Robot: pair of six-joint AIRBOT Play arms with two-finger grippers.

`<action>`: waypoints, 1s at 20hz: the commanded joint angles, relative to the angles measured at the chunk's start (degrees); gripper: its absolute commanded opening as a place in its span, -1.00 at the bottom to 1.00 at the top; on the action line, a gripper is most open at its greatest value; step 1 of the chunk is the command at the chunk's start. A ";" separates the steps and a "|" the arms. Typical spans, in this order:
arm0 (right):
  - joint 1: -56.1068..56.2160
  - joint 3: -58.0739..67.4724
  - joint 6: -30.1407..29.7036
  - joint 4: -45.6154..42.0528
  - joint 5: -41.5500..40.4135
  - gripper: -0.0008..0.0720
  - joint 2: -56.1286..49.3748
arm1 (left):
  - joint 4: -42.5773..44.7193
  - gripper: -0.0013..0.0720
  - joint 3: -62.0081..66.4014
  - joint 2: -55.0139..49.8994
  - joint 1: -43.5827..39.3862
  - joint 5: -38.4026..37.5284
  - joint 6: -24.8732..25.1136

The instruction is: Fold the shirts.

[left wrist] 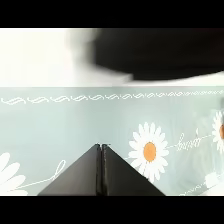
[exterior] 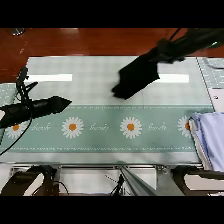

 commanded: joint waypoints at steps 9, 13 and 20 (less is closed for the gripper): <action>-34.32 10.34 7.04 -7.82 21.03 -0.88 7.15 | 0.02 -0.90 -0.02 -0.04 -0.04 -0.52 0.02; -46.62 2.27 6.69 -14.10 21.09 -0.88 14.78 | 0.02 -0.90 -0.02 -0.04 -0.04 -0.50 0.02; -64.17 -22.91 7.15 -35.52 21.00 -0.88 36.20 | 0.00 -0.90 -0.02 -0.04 -0.04 0.52 0.02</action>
